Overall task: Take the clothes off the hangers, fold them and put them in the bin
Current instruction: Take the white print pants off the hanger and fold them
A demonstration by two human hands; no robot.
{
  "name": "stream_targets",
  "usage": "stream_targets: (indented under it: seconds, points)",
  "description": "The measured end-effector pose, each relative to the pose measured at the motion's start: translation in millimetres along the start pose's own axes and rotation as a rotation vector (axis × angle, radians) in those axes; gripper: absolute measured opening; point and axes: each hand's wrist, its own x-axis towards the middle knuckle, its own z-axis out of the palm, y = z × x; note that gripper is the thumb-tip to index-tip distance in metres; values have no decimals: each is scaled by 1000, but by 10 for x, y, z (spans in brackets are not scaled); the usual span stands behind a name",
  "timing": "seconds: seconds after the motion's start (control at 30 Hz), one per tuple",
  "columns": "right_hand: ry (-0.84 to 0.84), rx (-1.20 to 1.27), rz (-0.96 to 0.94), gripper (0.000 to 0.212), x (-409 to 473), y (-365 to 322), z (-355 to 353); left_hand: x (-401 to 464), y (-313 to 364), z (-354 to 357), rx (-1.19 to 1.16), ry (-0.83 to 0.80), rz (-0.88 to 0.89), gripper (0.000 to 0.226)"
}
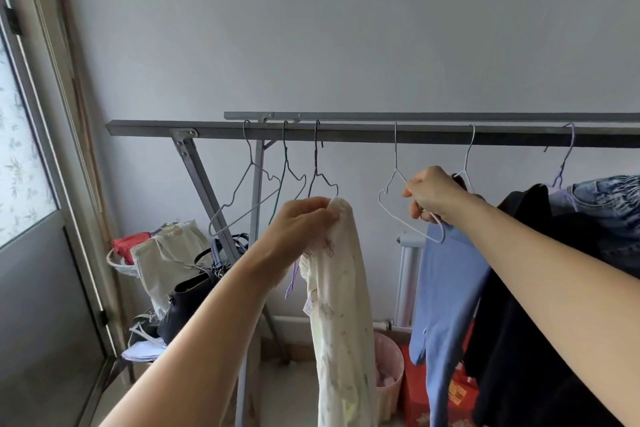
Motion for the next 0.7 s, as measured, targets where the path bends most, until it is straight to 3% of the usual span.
stream_targets:
  seconds: [0.1, 0.17, 0.2, 0.23, 0.3, 0.33, 0.4, 0.47, 0.57, 0.7]
  points:
    - [67, -403, -76, 20, -112, -24, -11, -28, 28, -44, 37, -24, 28, 21]
    - [311, -654, -308, 23, -274, -86, 24, -41, 52, -55, 45, -40, 43, 21]
    - [385, -583, -468, 24, -382, -144, 81, -52, 76, -52, 43, -41, 50, 22]
    - [351, -415, -583, 25, -498, -212, 137, -57, 102, -47, 45, -41, 61, 22]
    - [17, -46, -595, 32, -704, -368, 229, -45, 154, -43, 48, -39, 92, 20]
    - [-155, 37, -556, 34, -785, -412, 269, -47, 172, -37, 43, -35, 106, 19]
    - [-333, 137, -513, 29, -839, -429, 312, -48, 203, -28, 48, 3, 145, 18]
    - [-365, 295, -485, 24, -812, -411, 329, -47, 231, -23, 55, 69, 170, 11]
    - [-309, 357, -462, 36, -807, -419, 309, -64, 272, -41, 16, 109, 108, 35]
    - [-251, 496, -468, 32, -863, -487, 132, -183, 159, -171, 173, -130, 37, 61]
